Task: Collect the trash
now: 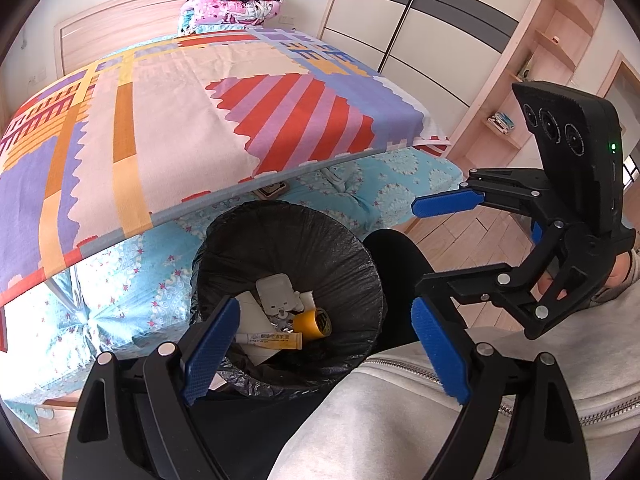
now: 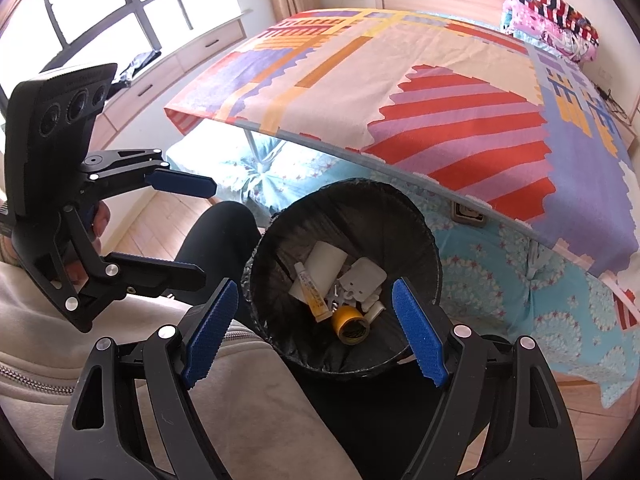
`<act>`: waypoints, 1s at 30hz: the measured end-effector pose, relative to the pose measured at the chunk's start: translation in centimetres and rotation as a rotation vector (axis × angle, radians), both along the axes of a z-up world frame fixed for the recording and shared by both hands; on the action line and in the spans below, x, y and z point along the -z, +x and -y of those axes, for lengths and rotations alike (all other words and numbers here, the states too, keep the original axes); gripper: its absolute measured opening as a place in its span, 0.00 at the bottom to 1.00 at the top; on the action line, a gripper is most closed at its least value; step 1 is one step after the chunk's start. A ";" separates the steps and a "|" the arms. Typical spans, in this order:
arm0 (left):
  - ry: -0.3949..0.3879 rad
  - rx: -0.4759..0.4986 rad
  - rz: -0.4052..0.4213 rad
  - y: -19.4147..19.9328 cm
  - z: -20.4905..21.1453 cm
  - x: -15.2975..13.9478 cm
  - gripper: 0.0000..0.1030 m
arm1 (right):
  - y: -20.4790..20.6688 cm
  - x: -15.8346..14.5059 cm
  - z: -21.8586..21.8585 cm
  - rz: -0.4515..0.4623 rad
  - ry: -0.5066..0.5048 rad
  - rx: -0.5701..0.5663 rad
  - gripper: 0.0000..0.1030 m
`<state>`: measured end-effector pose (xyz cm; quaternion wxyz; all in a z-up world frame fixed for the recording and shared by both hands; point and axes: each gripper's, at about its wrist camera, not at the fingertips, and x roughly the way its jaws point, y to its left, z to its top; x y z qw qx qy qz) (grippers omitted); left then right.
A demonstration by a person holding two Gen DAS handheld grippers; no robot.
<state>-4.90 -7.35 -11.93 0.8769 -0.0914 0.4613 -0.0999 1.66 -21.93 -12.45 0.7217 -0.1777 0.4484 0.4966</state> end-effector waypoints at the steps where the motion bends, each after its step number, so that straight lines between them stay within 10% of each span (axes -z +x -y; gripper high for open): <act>1: 0.000 0.000 0.000 0.0 0.0 0.0 0.82 | 0.0 0.0 0.0 0.001 0.001 0.000 0.77; 30: -0.003 0.006 0.005 0.2 0.2 -0.3 0.82 | -0.1 -0.3 0.0 0.005 0.014 -0.004 0.77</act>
